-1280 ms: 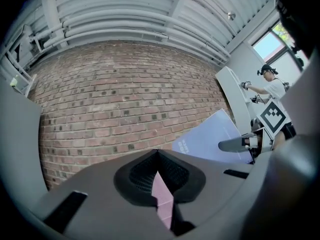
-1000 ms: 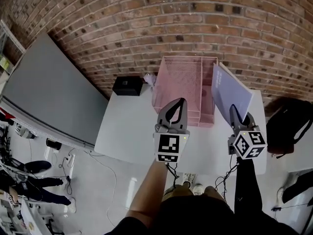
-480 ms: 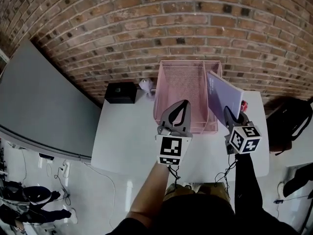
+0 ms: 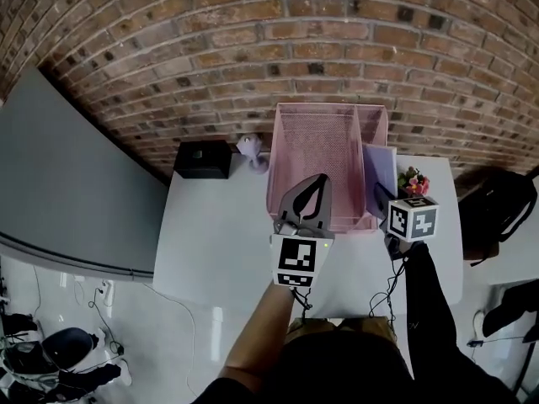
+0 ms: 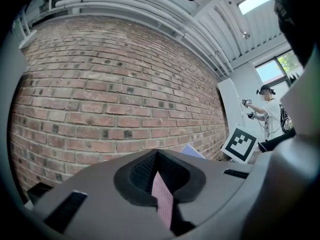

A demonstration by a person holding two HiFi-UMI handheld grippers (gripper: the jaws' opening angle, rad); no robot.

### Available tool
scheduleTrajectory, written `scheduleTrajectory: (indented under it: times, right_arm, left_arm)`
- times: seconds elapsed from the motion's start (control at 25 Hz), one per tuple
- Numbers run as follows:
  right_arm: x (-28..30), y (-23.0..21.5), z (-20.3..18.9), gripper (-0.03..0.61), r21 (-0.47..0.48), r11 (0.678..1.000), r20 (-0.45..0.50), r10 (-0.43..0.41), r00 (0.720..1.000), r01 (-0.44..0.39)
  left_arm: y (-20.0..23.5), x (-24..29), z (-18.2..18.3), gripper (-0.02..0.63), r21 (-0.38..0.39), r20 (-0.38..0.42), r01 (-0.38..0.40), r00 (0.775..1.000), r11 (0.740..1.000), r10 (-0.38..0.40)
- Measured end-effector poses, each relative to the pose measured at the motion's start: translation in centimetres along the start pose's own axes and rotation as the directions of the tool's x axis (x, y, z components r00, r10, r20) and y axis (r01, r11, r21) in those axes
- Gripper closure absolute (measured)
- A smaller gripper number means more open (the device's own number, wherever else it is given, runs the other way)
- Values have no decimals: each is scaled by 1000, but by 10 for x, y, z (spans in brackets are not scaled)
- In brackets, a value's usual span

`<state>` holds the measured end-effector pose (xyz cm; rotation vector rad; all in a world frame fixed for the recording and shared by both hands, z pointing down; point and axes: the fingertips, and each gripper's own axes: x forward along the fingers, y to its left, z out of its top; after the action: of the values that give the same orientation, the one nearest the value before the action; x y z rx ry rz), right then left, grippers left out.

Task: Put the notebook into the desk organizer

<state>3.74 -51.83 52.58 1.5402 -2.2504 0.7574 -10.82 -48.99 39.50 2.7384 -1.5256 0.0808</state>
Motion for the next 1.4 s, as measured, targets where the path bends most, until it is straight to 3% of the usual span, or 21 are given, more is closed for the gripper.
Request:
scheduleTrajectory:
  times: [0.24, 0.56, 0.8, 1.0, 1.08, 1.4]
  right_arm:
    - [34, -16, -9, 548, 25, 999, -151, -23, 988, 27]
    - [75, -25, 0, 546, 31, 999, -226, -24, 974, 32]
    - [94, -39, 25, 534, -21, 999, -178, -51, 983, 49]
    - [97, -54, 55, 509, -92, 988, -111, -131, 985, 121]
    - [96, -60, 62, 427, -132, 980, -100, -161, 982, 147]
    - [87, -79, 59, 399, -148, 973, -92, -193, 977, 178]
  left_arm:
    - [7, 10, -9, 606, -10, -14, 7, 1000, 1000, -7]
    - [22, 23, -16, 606, -21, -24, -11, 1000, 1000, 10]
    - [33, 30, -17, 606, -17, -31, -26, 999, 1000, 25]
    - [39, 35, -21, 606, -20, -36, -37, 999, 999, 36]
    - [39, 37, -20, 606, -18, -37, -38, 999, 999, 38]
    - [34, 48, -20, 606, -18, -36, -29, 999, 999, 28]
